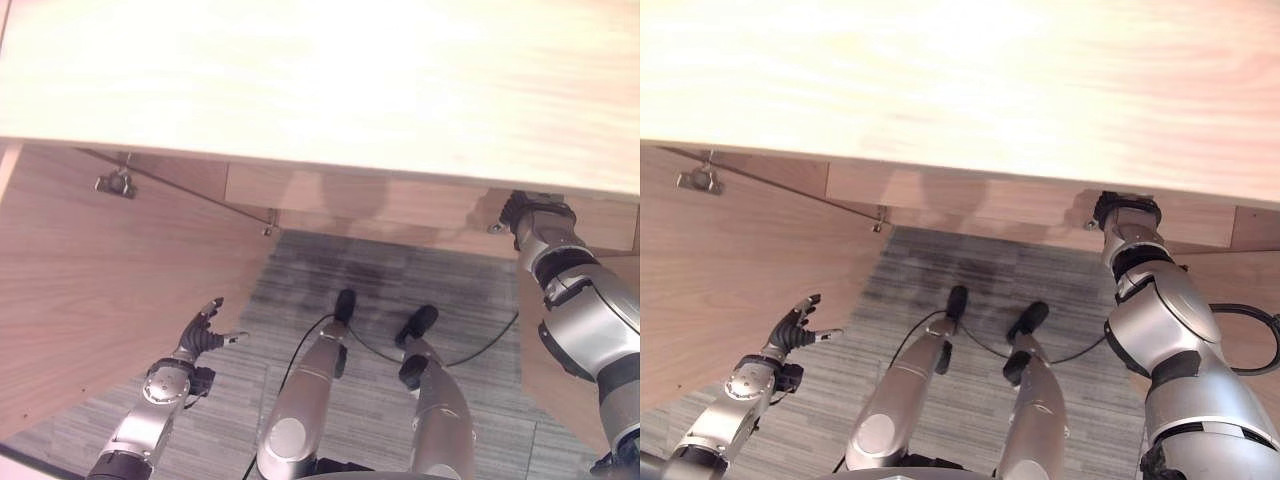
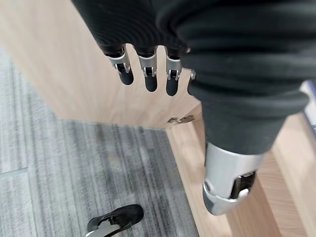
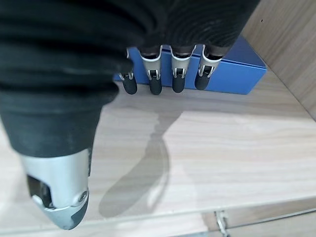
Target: Put the empty folder in the office cabinet
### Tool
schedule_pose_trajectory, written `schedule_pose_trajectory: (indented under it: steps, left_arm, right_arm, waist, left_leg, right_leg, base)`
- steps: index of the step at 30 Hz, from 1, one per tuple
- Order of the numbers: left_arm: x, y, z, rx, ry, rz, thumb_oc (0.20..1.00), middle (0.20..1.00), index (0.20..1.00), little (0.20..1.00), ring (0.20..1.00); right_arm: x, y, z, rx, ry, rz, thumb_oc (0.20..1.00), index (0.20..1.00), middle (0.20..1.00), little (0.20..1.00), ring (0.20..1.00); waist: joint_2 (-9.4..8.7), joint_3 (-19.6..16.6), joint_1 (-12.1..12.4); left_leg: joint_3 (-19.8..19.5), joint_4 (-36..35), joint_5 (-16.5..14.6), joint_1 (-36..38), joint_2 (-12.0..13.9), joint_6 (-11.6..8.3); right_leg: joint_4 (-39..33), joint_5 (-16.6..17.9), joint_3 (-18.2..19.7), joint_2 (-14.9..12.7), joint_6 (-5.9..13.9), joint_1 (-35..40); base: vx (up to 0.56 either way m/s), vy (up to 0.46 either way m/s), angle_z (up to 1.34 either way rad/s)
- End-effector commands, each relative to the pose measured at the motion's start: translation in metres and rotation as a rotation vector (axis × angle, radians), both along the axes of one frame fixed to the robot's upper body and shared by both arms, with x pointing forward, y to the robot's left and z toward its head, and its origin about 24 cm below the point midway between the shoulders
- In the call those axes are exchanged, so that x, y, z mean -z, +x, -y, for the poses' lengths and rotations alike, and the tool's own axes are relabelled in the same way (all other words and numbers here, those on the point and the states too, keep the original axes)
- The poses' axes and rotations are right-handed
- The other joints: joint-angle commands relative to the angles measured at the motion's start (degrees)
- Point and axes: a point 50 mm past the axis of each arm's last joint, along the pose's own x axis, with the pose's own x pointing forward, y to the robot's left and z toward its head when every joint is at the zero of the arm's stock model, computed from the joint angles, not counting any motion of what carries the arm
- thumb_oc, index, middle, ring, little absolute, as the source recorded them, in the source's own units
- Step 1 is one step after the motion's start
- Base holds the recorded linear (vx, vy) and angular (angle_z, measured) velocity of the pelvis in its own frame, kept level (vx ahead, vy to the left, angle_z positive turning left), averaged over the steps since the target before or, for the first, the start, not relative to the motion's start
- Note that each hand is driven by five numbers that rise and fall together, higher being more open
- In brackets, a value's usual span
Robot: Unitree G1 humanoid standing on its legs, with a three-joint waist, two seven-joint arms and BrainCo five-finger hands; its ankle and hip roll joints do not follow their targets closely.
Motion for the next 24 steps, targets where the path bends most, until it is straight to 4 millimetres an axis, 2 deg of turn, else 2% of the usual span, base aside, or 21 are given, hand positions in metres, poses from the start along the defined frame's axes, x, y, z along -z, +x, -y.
schedule_pose_trajectory:
  steps: [1, 5, 6, 9, 10, 11, 15, 20, 21, 22, 23, 24]
  left_arm:
    - [-0.005, -0.005, -0.014, -0.003, 0.05, 0.007, 1.0, 1.0, 1.0, 1.0, 1.0]
    - [0.003, -0.012, -0.014, -0.013, 0.034, -0.025, 1.0, 1.0, 1.0, 1.0, 1.0]
    - [0.007, -0.015, -0.016, -0.026, 0.027, -0.041, 1.0, 1.0, 1.0, 1.0, 1.0]
    - [0.01, -0.019, -0.02, -0.041, 0.031, -0.06, 1.0, 1.0, 1.0, 1.0, 1.0]
    - [0.011, -0.02, -0.023, -0.054, 0.034, -0.064, 1.0, 1.0, 1.0, 1.0, 1.0]
    - [0.013, -0.024, -0.028, -0.077, 0.029, -0.077, 1.0, 1.0, 1.0, 1.0, 1.0]
    - [0.017, -0.029, -0.031, -0.092, 0.03, -0.104, 1.0, 1.0, 1.0, 1.0, 1.0]
    - [0.032, -0.047, -0.038, -0.144, -0.001, -0.193, 1.0, 1.0, 1.0, 1.0, 1.0]
    - [0.033, -0.047, -0.038, -0.145, -0.001, -0.194, 1.0, 1.0, 1.0, 1.0, 1.0]
    - [0.042, -0.055, -0.039, -0.164, -0.013, -0.245, 1.0, 1.0, 1.0, 1.0, 1.0]
    - [0.042, -0.055, -0.039, -0.163, -0.013, -0.244, 1.0, 1.0, 1.0, 1.0, 1.0]
    - [0.058, -0.065, -0.04, -0.183, -0.005, -0.334, 1.0, 1.0, 1.0, 1.0, 1.0]
  right_arm:
    - [0.046, -0.008, -0.022, -0.087, 0.003, -0.143, 1.0, 1.0, 1.0, 1.0, 1.0]
    - [0.061, -0.016, -0.022, -0.091, 0.022, -0.19, 1.0, 1.0, 1.0, 1.0, 1.0]
    - [0.064, -0.016, -0.029, -0.13, 0.046, -0.192, 1.0, 1.0, 1.0, 1.0, 1.0]
    - [0.061, -0.015, -0.037, -0.18, 0.062, -0.174, 1.0, 1.0, 1.0, 1.0, 1.0]
    - [0.059, -0.015, -0.043, -0.21, 0.071, -0.165, 1.0, 1.0, 1.0, 1.0, 1.0]
    - [0.056, -0.016, -0.055, -0.277, 0.083, -0.151, 1.0, 1.0, 1.0, 1.0, 1.0]
    - [0.057, -0.02, -0.067, -0.332, 0.123, -0.143, 1.0, 1.0, 1.0, 1.0, 1.0]
    - [0.082, -0.034, -0.101, -0.42, 0.247, -0.213, 1.0, 1.0, 1.0, 1.0, 1.0]
    - [0.083, -0.035, -0.101, -0.42, 0.247, -0.214, 1.0, 1.0, 1.0, 1.0, 1.0]
    - [0.093, -0.041, -0.11, -0.44, 0.281, -0.251, 1.0, 1.0, 1.0, 1.0, 1.0]
    - [0.093, -0.041, -0.11, -0.44, 0.281, -0.251, 1.0, 1.0, 1.0, 1.0, 1.0]
    - [0.101, -0.046, -0.115, -0.453, 0.309, -0.283, 1.0, 1.0, 1.0, 1.0, 1.0]
  waist:
    - [-1.07, 0.5, -1.14]
    - [-1.44, -0.65, -1.98]
    - [-1.97, -1.02, -2.75]
    - [-2.88, -1.52, -3.63]
    - [-3.35, -1.57, -4.08]
    - [-4.24, -2.21, -4.94]
    - [-5.27, -3.31, -5.78]
    - [-6.98, -7.38, -6.99]
    - [-7.0, -7.37, -6.94]
    - [-7.35, -8.79, -7.24]
    - [-7.41, -8.8, -7.24]
    - [-7.77, -10.41, -7.83]
  left_leg:
    - [3.34, -7.96, 0.0, 3.43, 1.57, -0.87]
    - [3.77, -10.55, 0.84, 6.03, 1.65, -1.04]
    - [4.11, -11.26, 1.0, 7.33, 1.96, -1.05]
    - [4.66, -12.04, 0.95, 9.0, 2.46, -1.13]
    - [5.39, -11.84, 2.01, 8.77, 2.59, -0.78]
    - [5.94, -11.39, 1.58, 9.76, 3.18, -0.85]
    - [6.32, -10.14, 0.46, 11.22, 3.99, -0.91]
    - [7.82, -8.71, -1.37, 16.17, 6.34, -1.64]
    - [7.87, -8.76, -1.4, 16.33, 6.37, -1.67]
    - [8.42, -8.63, -1.65, 17.98, 7.19, -1.98]
    - [8.44, -8.7, -1.34, 17.84, 7.12, -1.93]
    - [8.98, -8.34, -1.75, 19.54, 8.32, -2.59]
  right_leg:
    - [-0.31, -4.61, 3.24, -2.77, 8.27, 6.97]
    - [-2.98, -3.64, 3.52, -2.1, 8.48, 9.32]
    - [-4.14, -3.33, 4.0, -1.74, 8.48, 10.53]
    - [-5.51, -2.96, 4.66, -1.1, 8.42, 11.94]
    - [-6.04, -1.7, 4.25, -1.16, 7.81, 11.91]
    - [-6.44, -1.63, 4.9, -0.71, 7.62, 12.86]
    - [-7.01, -1.76, 5.87, -0.12, 7.34, 14.65]
    - [-8.97, -2.84, 7.5, 1.61, 6.78, 19.89]
    - [-9.02, -2.85, 7.54, 1.66, 6.77, 20.02]
    - [-9.41, -3.37, 7.9, 2.4, 6.52, 21.59]
    - [-9.56, -3.1, 7.88, 2.35, 6.46, 21.5]
    - [-10.38, -3.98, 8.34, 3.58, 6.12, 23.31]
  base:
    - [0.02, 0.025, -0.21]
    - [0.03, 0.01, -0.21]
    - [0.01, 0.003, -0.1]
    - [-0.02, -0.008, -0.12]
    - [-0.04, -0.033, -0.23]
    - [-0.06, -0.023, -0.23]
    - [0.04, -0.055, -0.22]
    - [0.09, -0.091, -0.27]
    - [0.1, -0.109, -0.37]
    - [0.04, -0.079, -0.25]
    - [0.11, -0.162, -0.2]
    - [0.05, -0.083, -0.11]
